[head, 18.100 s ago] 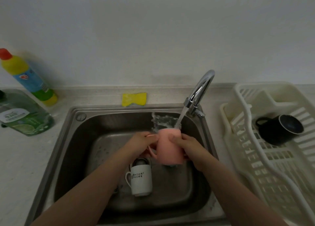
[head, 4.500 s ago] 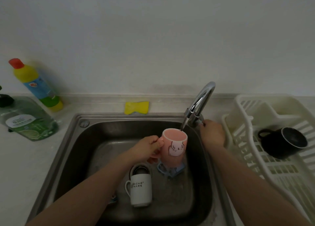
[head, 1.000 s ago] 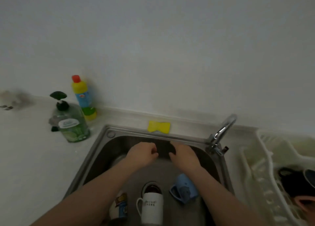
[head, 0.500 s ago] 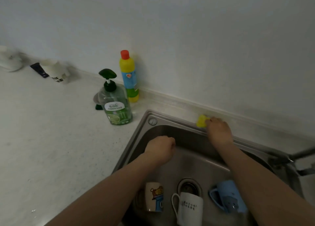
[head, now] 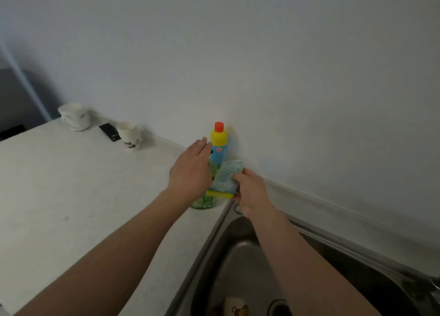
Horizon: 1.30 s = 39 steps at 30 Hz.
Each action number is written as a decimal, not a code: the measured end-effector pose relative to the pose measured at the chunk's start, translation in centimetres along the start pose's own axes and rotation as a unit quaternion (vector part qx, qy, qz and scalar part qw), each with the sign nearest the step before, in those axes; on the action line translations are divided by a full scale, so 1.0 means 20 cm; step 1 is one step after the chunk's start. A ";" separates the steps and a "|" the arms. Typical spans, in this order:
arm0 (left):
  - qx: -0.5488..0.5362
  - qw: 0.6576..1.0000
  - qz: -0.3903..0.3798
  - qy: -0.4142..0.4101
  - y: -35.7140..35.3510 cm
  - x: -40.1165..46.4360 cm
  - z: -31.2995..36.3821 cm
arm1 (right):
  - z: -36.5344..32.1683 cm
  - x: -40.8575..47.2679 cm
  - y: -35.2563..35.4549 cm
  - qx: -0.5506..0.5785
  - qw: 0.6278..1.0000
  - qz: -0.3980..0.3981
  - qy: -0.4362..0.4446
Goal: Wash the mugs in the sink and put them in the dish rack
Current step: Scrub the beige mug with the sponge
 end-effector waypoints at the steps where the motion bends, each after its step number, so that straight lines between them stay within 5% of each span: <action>1: 0.023 0.999 -0.032 0.019 0.00 0.04 -0.02 | -0.01 0.01 -0.04 0.024 1.000 0.005 -0.013; 19: -0.042 0.996 -0.076 0.031 -0.06 0.07 -0.14 | -0.01 0.00 -0.02 0.109 0.990 0.083 -0.046; 25: -0.255 0.965 0.047 0.033 -0.13 -0.37 -0.04 | 0.14 -0.21 0.28 0.106 0.988 0.106 -0.046; 27: -0.241 0.963 -0.059 0.102 -0.32 -0.54 -0.05 | 0.25 -0.33 0.46 0.054 0.990 0.118 -0.057; 29: -0.112 0.948 -0.258 0.146 -0.60 -0.68 -0.08 | 0.39 -0.45 0.65 -0.054 0.987 0.125 -0.084; 32: 0.043 0.863 -0.483 0.145 -0.98 -0.88 -0.14 | 0.63 -0.62 0.90 -0.129 0.974 0.120 -0.143; 36: 0.158 0.811 -0.532 0.185 -1.31 -1.01 -0.26 | 0.83 -0.76 1.10 -0.151 0.961 0.120 -0.199; 39: 0.164 0.809 -0.530 0.194 -1.44 -1.04 -0.30 | 0.92 -0.80 1.19 -0.174 0.956 0.119 -0.207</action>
Point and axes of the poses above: each hand's wrist, its own x-axis towards the middle knuckle, its own y-axis out of the back of the hand, z = x × y, the point moved 3 cm from there along x, towards the middle knuckle, and after that the axes turned 13 degrees about y, right-handed, at the moved point
